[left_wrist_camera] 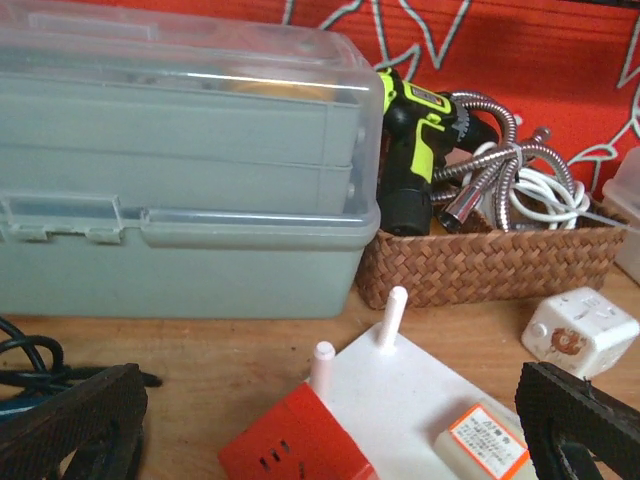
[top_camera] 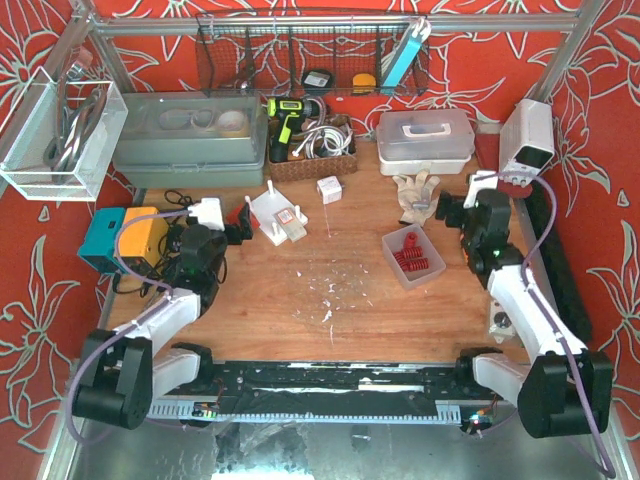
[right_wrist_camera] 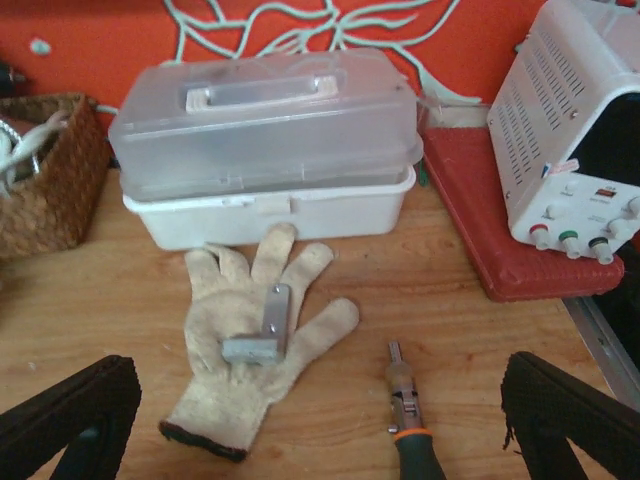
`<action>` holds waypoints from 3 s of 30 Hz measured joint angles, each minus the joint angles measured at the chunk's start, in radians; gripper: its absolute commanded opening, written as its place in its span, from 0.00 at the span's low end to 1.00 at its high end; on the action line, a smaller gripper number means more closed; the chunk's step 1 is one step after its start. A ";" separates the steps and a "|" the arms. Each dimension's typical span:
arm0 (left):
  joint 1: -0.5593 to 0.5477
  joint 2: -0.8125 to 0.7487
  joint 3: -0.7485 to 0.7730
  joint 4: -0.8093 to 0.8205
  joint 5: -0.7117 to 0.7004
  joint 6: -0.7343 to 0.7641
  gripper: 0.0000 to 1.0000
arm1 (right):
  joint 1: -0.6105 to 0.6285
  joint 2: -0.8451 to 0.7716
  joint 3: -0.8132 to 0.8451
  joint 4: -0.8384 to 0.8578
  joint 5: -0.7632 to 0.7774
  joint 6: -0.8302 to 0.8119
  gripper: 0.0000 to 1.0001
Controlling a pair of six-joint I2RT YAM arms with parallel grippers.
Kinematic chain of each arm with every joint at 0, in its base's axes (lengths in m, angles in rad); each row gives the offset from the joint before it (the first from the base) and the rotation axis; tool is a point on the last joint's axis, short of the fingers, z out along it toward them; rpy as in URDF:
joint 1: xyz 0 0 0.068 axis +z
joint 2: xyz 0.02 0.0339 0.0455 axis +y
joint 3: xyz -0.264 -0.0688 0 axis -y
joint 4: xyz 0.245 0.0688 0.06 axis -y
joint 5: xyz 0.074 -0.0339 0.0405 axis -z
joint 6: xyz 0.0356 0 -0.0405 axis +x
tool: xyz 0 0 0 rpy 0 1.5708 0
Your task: Install the large spring
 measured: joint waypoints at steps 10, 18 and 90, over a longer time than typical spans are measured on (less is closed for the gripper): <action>0.000 -0.021 0.287 -0.486 -0.098 -0.370 1.00 | -0.007 0.056 0.295 -0.483 0.053 0.273 0.99; 0.001 0.036 0.369 -0.698 -0.034 -0.561 1.00 | 0.010 0.125 0.279 -0.587 -0.088 0.348 0.99; 0.039 0.454 0.514 -0.855 -0.163 -0.671 0.56 | 0.760 0.079 0.080 -0.370 0.360 0.125 0.99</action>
